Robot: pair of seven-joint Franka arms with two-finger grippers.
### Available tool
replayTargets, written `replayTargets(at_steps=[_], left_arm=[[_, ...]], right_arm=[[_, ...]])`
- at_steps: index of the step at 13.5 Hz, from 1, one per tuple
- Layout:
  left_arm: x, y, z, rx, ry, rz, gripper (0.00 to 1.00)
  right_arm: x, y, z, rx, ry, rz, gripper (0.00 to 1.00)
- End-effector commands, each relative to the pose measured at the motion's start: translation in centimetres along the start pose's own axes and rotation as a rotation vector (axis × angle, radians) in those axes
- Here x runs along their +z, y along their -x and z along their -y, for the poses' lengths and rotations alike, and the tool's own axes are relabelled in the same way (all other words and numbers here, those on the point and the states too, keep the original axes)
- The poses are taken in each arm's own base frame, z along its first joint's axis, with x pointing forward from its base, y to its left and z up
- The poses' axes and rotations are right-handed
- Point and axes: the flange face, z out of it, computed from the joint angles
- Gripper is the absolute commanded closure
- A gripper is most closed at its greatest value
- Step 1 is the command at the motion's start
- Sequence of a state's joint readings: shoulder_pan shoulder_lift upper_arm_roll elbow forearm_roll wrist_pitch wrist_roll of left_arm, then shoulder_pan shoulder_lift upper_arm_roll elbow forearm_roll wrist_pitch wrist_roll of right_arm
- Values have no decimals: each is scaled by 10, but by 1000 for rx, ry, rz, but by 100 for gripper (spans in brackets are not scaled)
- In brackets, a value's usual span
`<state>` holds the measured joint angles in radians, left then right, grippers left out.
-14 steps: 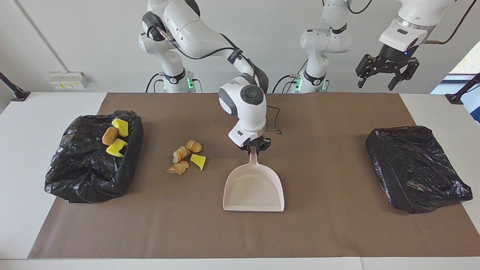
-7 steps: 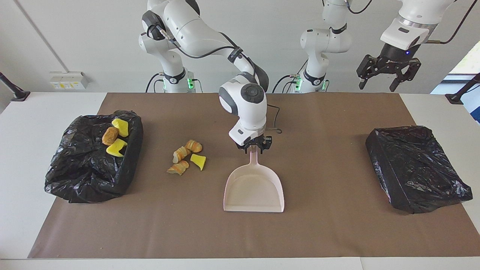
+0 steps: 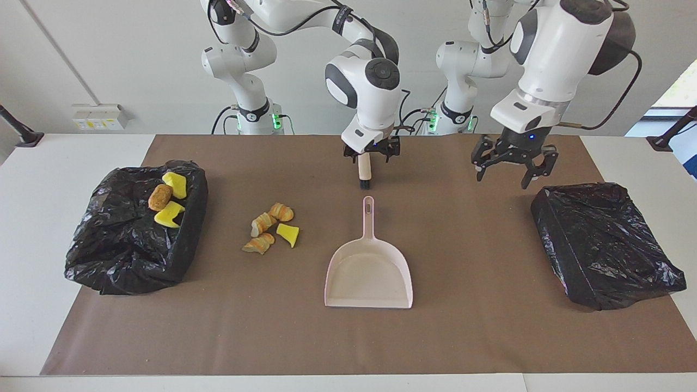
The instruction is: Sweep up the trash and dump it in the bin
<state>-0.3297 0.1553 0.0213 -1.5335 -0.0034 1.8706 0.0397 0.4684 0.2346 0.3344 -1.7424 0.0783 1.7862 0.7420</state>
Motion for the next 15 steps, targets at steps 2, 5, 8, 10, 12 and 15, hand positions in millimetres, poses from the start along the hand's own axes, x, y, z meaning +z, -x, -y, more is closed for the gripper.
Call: replayTargets(at_steps=[2, 5, 8, 10, 12, 15], left_arm=[[57, -17, -63, 25, 5, -6, 0], [117, -21, -126, -28, 24, -41, 0], [166, -9, -182, -123, 49, -57, 0], [183, 8, -199, -129, 55, -49, 0], [200, 23, -220, -104, 51, -18, 0], [220, 30, -231, -111, 54, -18, 1]], right_arm=[[52, 74, -27, 22, -25, 35, 0], [82, 111, -35, 33, -55, 39, 0], [117, 136, -21, 30, -65, 30, 0], [122, 136, -21, 28, -66, 26, 1], [134, 141, -18, 18, -63, 23, 4], [138, 145, -17, 8, -58, 24, 13]])
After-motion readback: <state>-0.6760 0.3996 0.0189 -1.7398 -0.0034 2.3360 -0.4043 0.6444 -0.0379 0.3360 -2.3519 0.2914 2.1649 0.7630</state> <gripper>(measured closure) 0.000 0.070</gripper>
